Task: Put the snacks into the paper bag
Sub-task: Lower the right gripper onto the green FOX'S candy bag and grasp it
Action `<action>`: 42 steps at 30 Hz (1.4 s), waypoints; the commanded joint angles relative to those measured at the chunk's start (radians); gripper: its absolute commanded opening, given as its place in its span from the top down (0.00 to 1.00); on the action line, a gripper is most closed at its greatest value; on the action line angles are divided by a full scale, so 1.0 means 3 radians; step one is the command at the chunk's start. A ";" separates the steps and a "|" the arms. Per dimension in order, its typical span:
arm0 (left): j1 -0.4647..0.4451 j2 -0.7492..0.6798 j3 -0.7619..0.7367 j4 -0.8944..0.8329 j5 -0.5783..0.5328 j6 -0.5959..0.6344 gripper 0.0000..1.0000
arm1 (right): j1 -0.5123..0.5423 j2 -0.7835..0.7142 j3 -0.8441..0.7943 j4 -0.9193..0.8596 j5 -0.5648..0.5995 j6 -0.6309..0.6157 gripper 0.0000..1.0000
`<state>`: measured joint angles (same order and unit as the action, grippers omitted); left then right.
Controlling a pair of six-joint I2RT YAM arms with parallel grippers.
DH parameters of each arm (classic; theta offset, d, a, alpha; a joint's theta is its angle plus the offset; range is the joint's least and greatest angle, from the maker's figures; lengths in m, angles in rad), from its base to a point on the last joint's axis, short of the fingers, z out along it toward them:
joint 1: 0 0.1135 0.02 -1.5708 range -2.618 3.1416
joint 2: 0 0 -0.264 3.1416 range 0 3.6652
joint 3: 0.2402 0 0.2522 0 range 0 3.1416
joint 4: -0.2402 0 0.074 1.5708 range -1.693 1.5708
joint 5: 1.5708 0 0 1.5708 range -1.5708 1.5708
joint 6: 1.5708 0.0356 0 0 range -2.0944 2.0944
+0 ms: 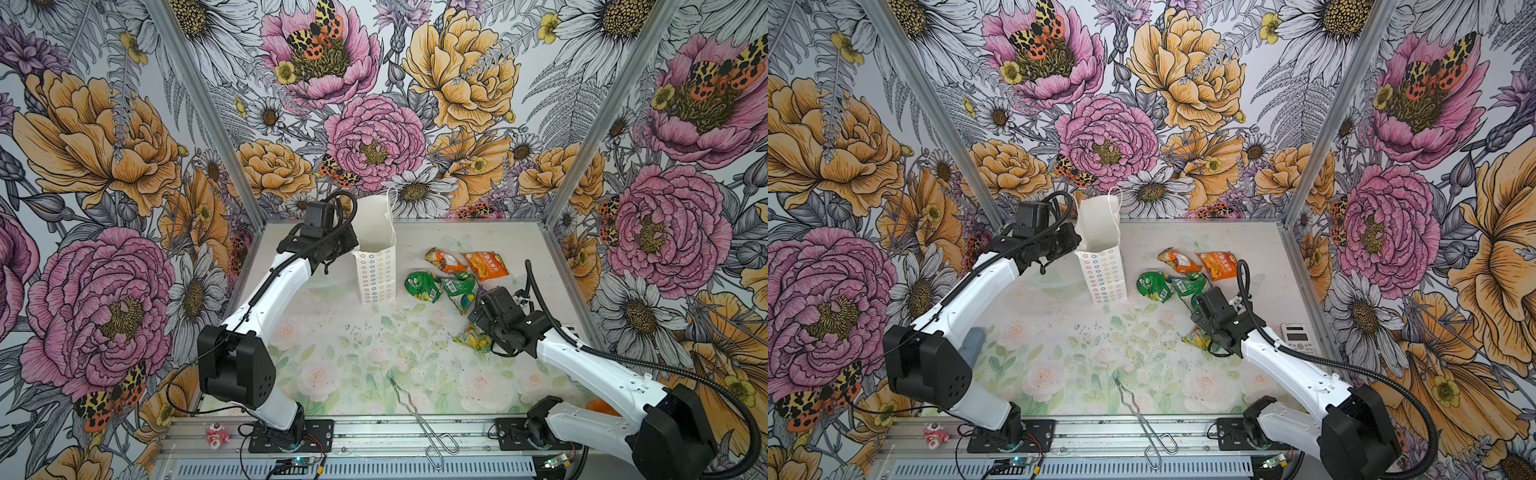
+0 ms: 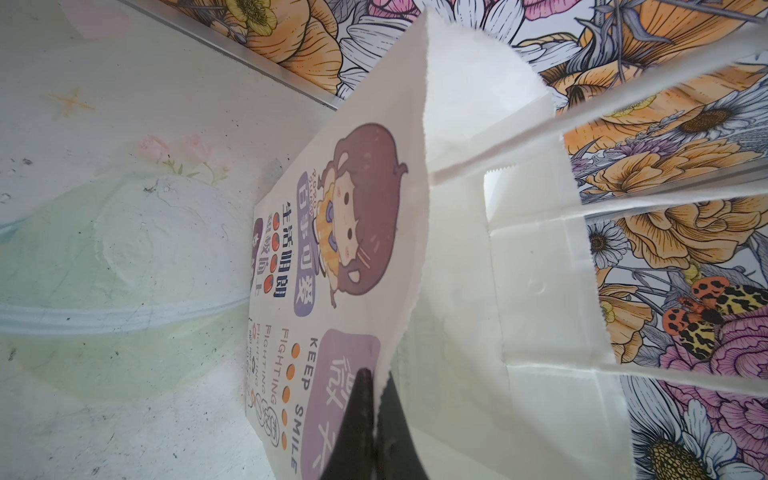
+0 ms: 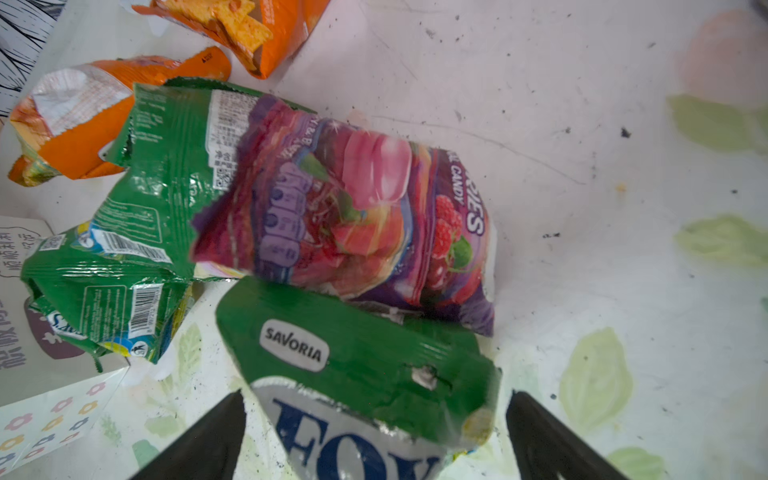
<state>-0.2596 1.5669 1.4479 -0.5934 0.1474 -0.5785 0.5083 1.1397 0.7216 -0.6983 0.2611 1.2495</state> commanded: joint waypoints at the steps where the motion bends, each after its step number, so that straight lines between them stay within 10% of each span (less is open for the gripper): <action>1: -0.0009 0.0023 -0.0054 0.0045 0.0020 -0.0030 1.00 | -0.0032 0.0102 0.0020 0.0015 -0.0052 0.0043 0.00; 42: 0.0022 0.0047 -0.0089 0.0045 0.0017 -0.0037 1.00 | -0.0150 0.0970 -0.0122 0.0793 -0.0390 -0.0148 0.06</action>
<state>-0.2577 1.5669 1.4422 -0.5858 0.1478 -0.5785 0.4648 1.4277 0.6952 -0.4770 0.1558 1.2259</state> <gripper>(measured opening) 0.050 0.956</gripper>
